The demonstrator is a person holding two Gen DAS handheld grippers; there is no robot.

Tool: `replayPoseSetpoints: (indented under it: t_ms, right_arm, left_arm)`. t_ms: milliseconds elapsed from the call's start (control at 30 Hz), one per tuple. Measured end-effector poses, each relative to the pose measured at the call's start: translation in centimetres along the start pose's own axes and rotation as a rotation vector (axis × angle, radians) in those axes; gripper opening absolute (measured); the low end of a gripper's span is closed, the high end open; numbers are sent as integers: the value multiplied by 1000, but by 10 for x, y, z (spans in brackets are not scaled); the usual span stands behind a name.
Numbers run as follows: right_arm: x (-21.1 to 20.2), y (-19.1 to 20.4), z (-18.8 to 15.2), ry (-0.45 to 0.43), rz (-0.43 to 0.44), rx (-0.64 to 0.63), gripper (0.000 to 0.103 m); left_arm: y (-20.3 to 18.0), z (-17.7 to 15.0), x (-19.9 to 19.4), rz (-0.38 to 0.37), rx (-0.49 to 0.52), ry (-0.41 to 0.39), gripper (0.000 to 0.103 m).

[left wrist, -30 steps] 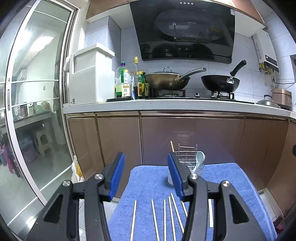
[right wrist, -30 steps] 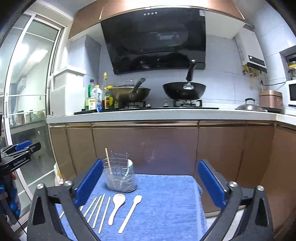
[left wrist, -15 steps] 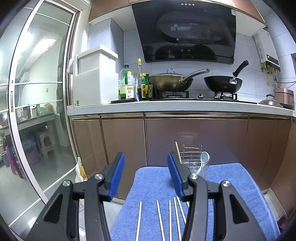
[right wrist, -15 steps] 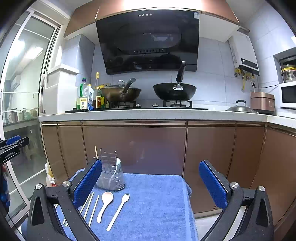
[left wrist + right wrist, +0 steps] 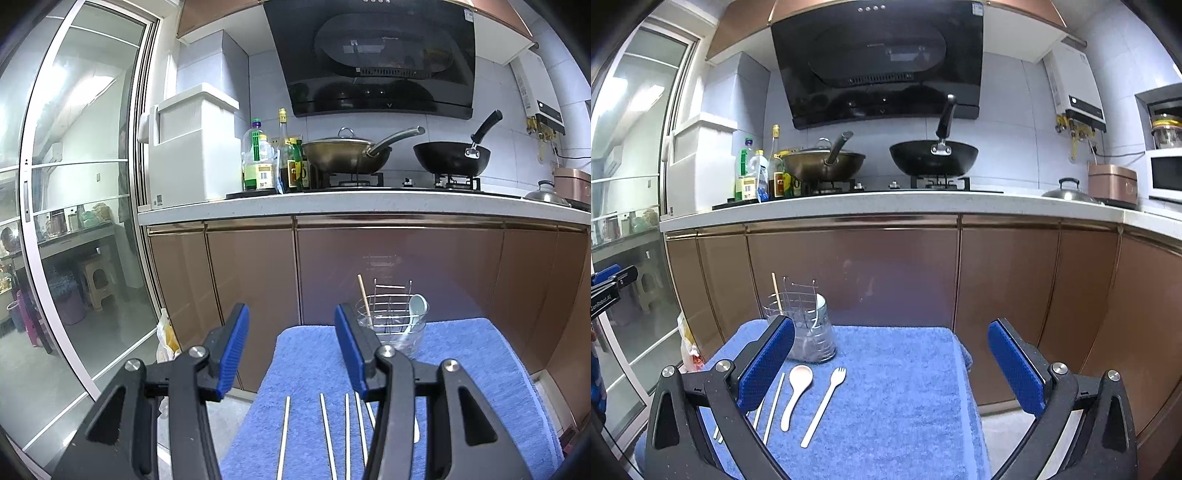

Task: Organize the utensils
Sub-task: 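Close left tool on another chopstick while right tool grasps the white fork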

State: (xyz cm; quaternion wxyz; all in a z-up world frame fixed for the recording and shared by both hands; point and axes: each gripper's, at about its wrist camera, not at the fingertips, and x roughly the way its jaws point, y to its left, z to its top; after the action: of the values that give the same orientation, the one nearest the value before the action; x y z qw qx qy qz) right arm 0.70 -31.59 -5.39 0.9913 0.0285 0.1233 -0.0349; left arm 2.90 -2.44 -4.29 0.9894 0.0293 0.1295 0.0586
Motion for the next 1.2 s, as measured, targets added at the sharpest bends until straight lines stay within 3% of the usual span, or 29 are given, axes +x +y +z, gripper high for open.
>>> replayPoseSetpoints:
  t_ms: [200,400,600,733,800,967,1200]
  right_arm:
    - [17,4,-3,53,20,-18,103]
    - [47,12,-8,120,66,-34,98]
    - [97,20,-28,253,165,-23,79]
    - [135,26,-44,358,236,-22,60]
    - [154,29,-51,409,265,-20,50]
    - [207,39,-71,556,343,-23,38]
    - [257,45,-93,681,395,-16,37]
  left_arm:
    - [7,-4,23,-79,-36,75,46]
    - [17,-21,70,-198,-123,267,46]
    - [14,-54,130,-349,-217,508,46]
    - [-3,-72,172,-393,-183,652,45]
    - [-13,-81,192,-425,-168,733,36]
    - [-36,-99,235,-425,-142,872,28]
    - [-50,-123,276,-390,-129,988,22]
